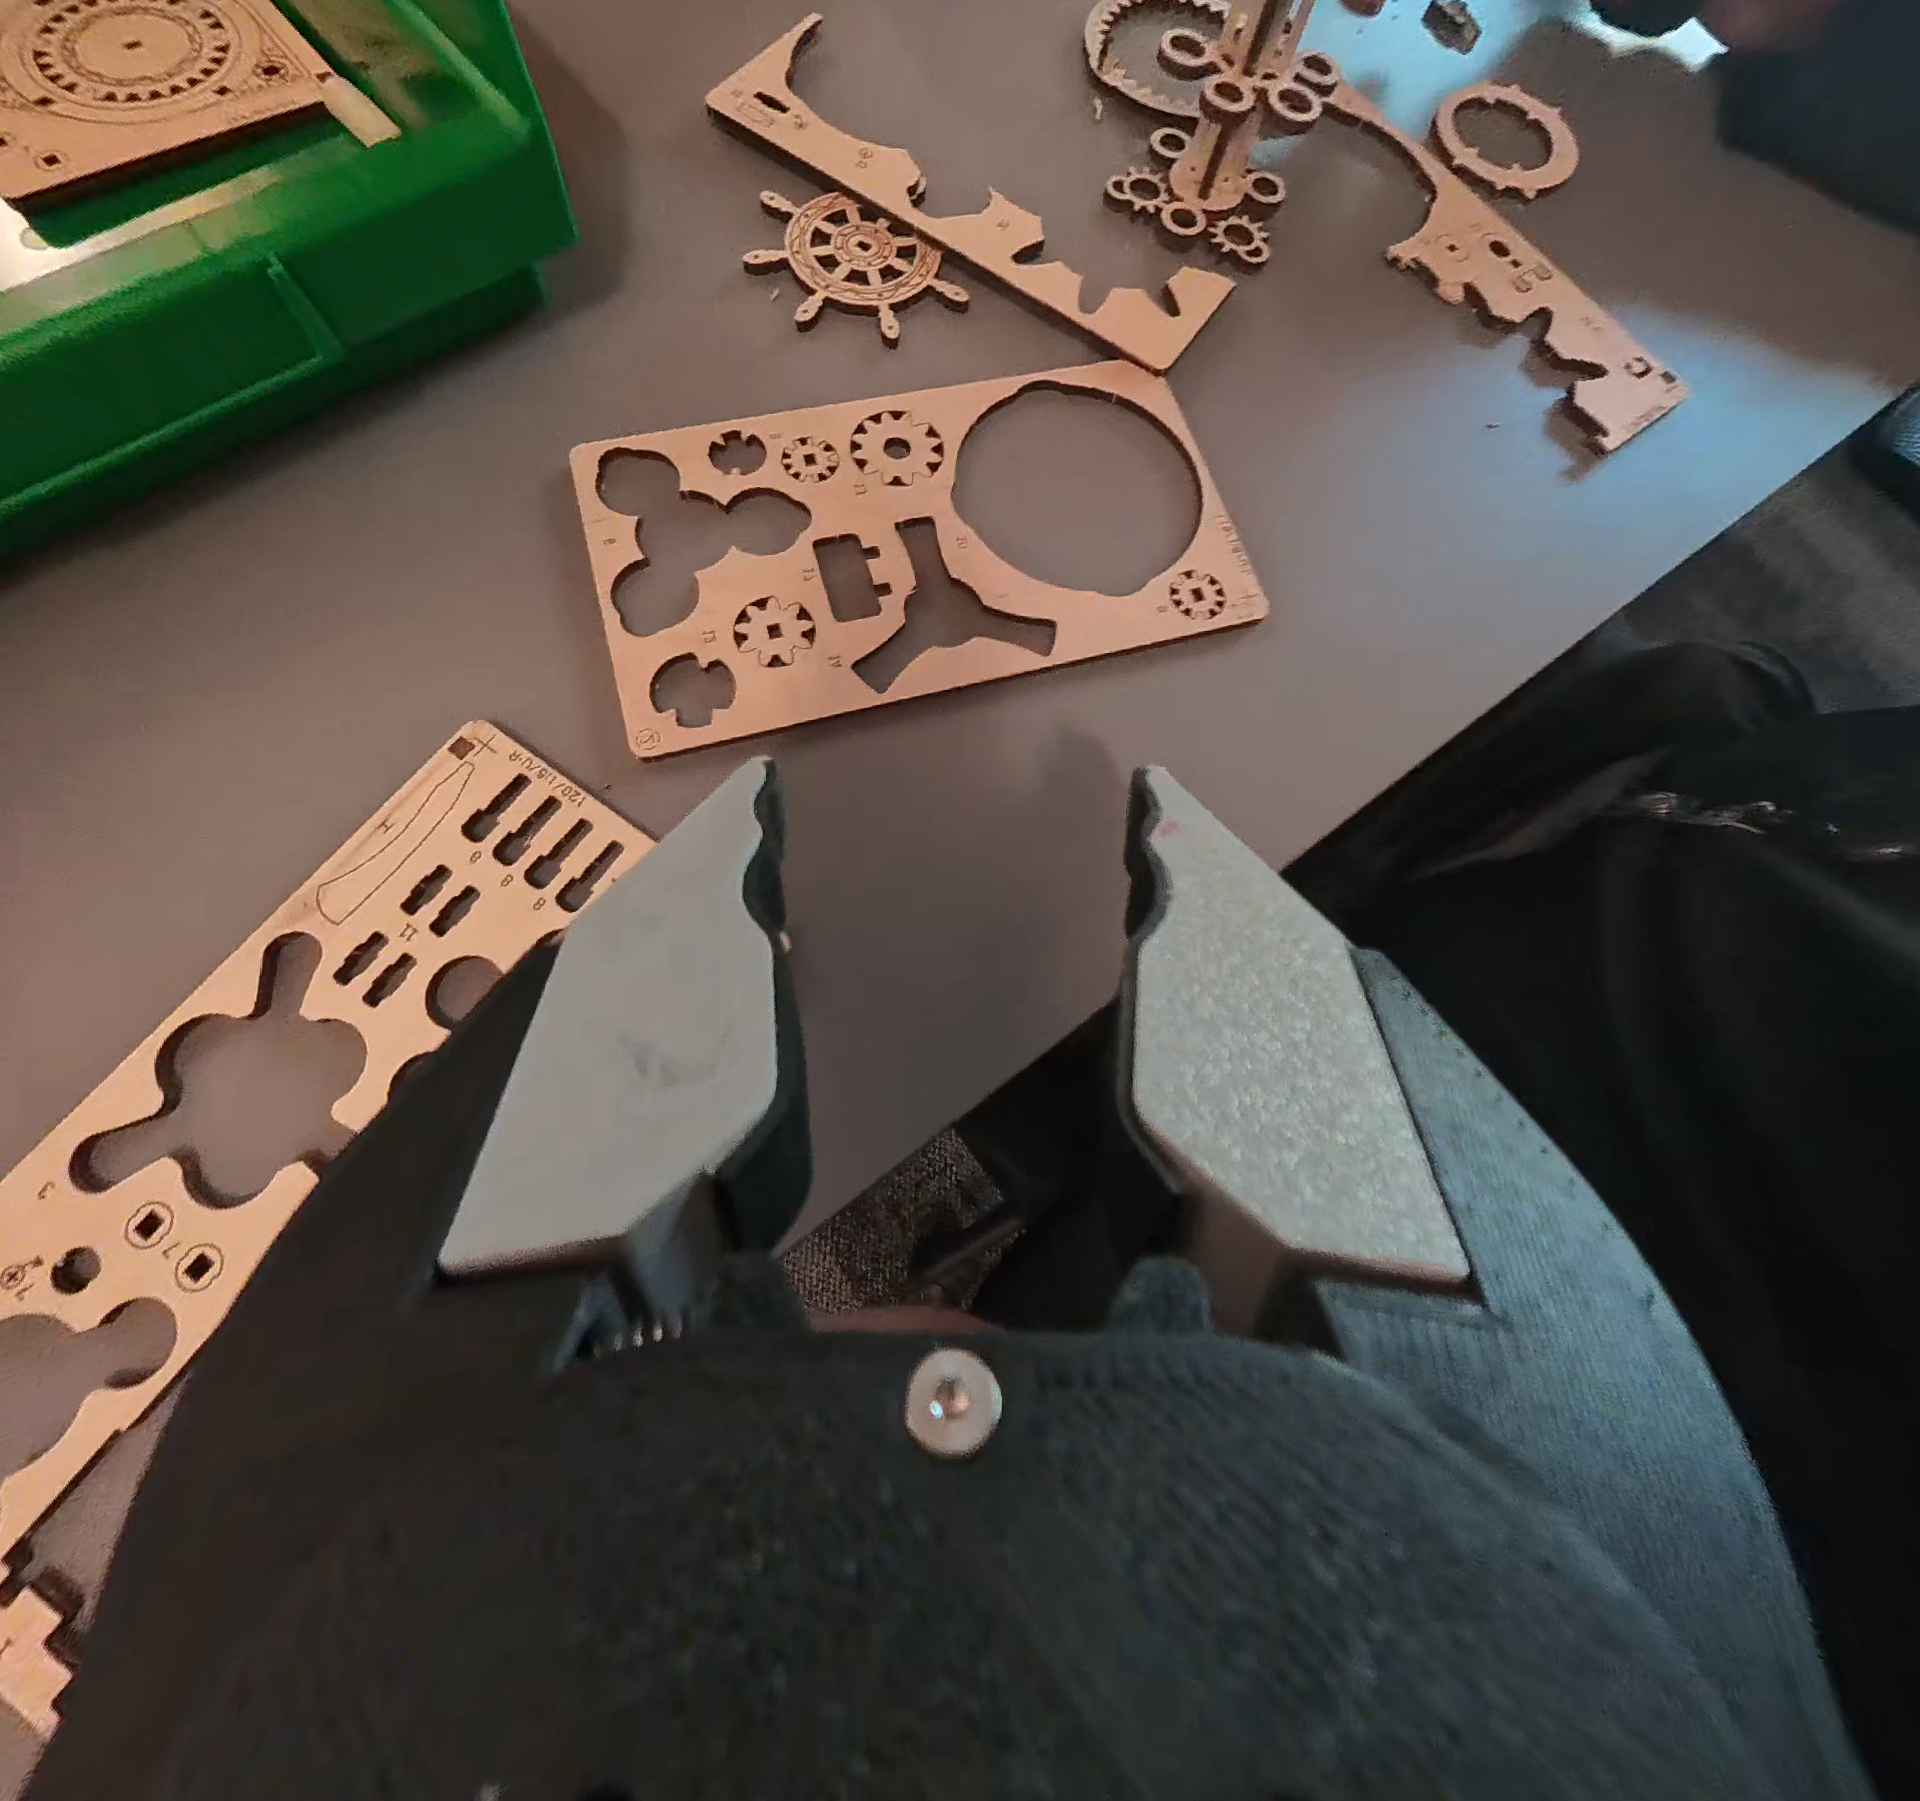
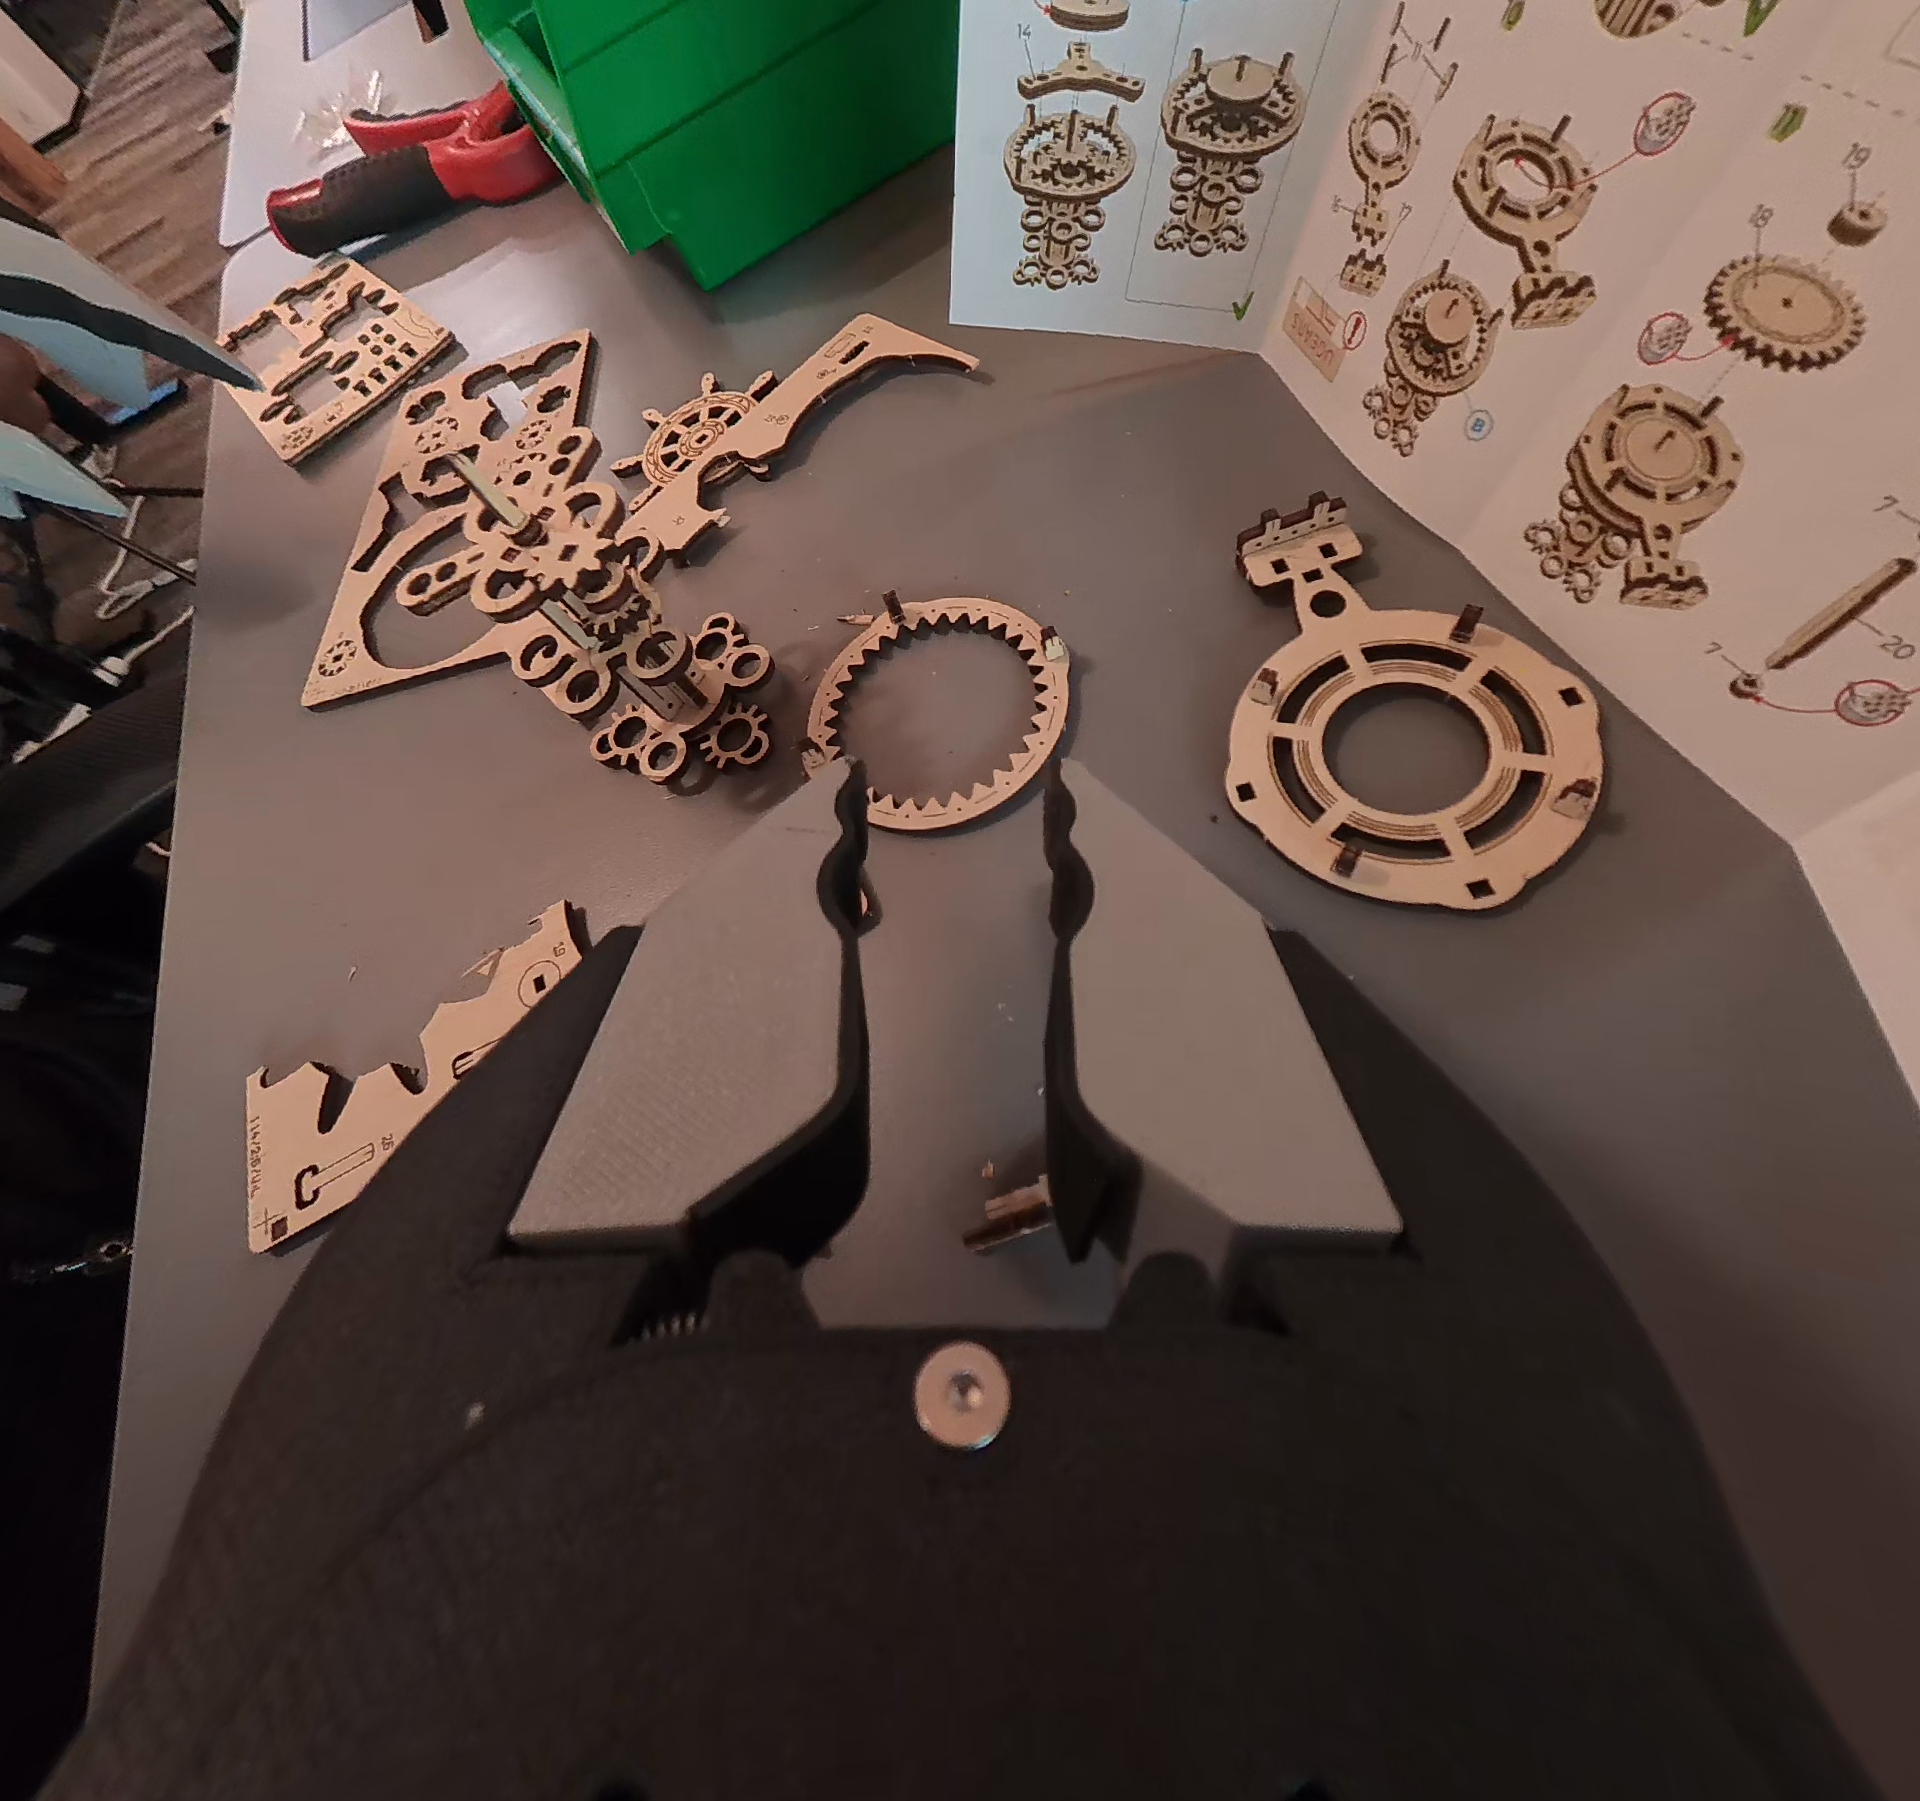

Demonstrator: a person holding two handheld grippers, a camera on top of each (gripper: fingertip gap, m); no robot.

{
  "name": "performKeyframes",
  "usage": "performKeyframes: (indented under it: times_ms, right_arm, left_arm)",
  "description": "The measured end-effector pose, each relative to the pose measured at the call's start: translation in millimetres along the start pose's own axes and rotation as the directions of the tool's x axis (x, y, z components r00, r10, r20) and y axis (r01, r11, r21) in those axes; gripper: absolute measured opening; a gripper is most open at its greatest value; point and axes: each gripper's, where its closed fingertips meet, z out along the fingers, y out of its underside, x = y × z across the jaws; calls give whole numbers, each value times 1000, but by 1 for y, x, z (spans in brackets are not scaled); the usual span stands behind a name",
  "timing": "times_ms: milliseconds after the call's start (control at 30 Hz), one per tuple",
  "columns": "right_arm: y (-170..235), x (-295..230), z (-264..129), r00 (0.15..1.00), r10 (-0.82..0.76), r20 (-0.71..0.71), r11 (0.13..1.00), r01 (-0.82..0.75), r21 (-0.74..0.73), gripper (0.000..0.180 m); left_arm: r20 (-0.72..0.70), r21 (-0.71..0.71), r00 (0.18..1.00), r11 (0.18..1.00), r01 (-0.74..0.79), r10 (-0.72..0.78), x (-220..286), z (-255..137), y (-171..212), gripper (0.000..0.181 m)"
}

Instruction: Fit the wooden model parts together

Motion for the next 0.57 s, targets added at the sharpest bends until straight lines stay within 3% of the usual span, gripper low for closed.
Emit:
performKeyframes:
  times_ms: [567]
  right_arm:
    - [0,-1,1,1000,-5,5,1000,5,-2,31]
  left_arm:
    - [18,-68,987,985,-158,159,-17,24,-11,63]
